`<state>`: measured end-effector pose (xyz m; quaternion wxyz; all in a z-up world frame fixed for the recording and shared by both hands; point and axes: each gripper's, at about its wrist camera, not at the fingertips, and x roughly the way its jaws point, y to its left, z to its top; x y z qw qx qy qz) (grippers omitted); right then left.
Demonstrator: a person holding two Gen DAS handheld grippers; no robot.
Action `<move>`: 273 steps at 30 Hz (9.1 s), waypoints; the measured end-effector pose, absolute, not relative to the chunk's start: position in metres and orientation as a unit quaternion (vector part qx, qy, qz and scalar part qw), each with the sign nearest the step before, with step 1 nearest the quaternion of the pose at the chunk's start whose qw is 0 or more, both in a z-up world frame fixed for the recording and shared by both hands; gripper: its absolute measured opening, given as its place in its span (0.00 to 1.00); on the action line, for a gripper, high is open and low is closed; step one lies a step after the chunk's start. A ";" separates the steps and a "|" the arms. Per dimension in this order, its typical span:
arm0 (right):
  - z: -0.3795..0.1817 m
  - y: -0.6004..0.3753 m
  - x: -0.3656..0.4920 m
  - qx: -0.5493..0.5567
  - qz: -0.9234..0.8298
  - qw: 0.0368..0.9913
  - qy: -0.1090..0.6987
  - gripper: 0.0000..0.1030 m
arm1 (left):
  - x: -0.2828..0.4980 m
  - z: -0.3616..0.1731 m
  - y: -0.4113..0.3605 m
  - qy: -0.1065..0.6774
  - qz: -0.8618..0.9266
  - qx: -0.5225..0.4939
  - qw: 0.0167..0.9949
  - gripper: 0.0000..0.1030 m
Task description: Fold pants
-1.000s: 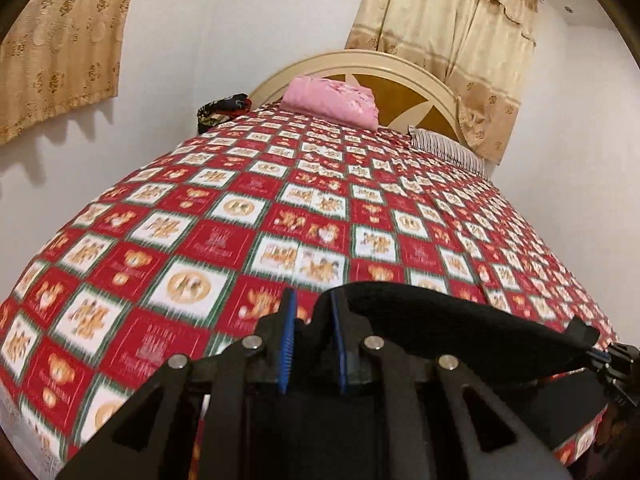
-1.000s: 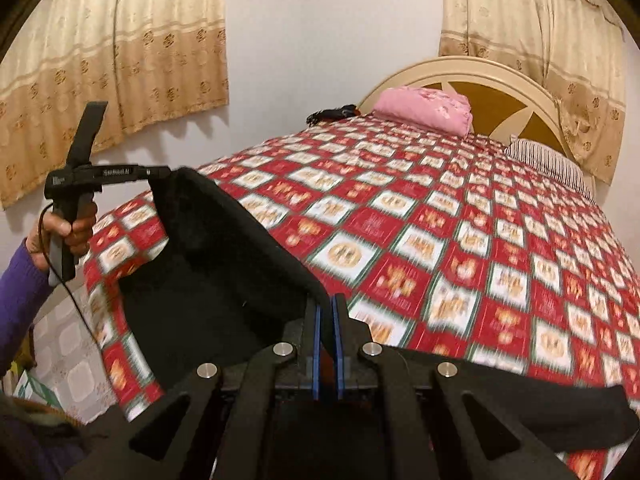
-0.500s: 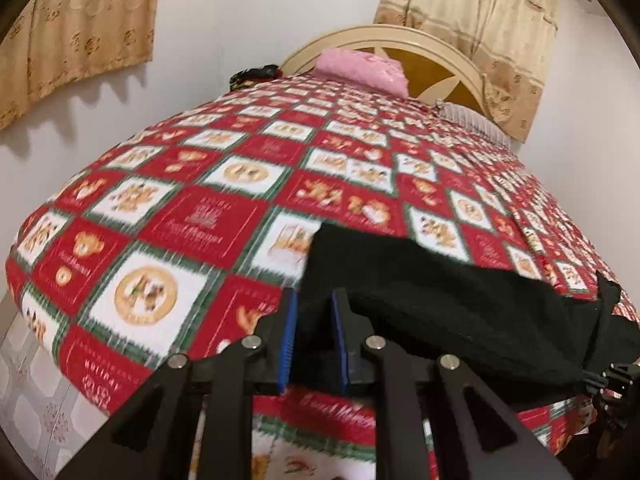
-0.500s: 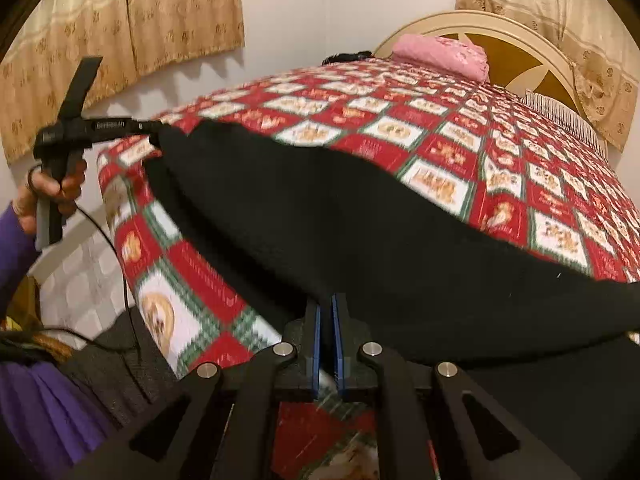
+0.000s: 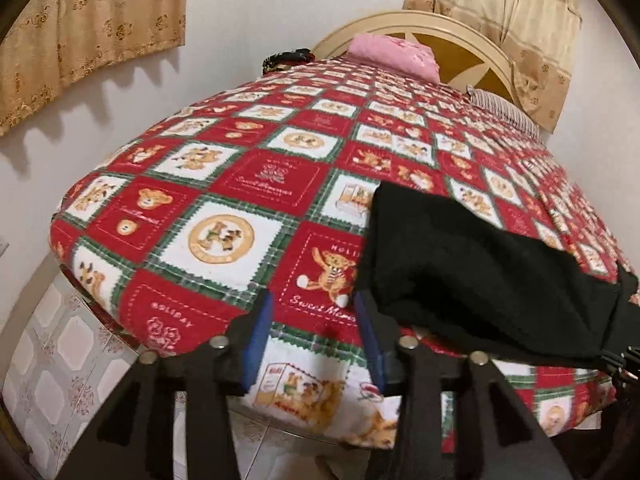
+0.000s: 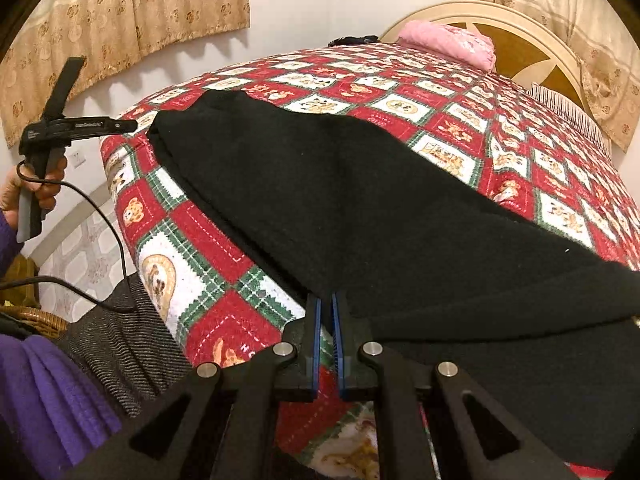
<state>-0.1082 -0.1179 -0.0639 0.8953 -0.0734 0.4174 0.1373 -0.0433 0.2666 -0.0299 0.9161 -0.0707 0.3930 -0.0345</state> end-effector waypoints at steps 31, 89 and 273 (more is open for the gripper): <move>-0.074 -0.058 -0.058 -0.045 0.203 0.904 0.374 0.05 | -0.005 -0.046 0.222 0.415 -0.096 -0.275 0.862 0.08; -0.126 -0.188 0.131 0.385 0.268 0.729 0.499 0.07 | 0.016 -0.069 0.136 0.376 -0.016 0.028 0.926 0.94; -0.056 -0.364 -0.245 0.362 -0.180 0.873 0.272 0.03 | -0.073 -0.003 -0.075 0.329 -0.472 0.079 0.814 0.63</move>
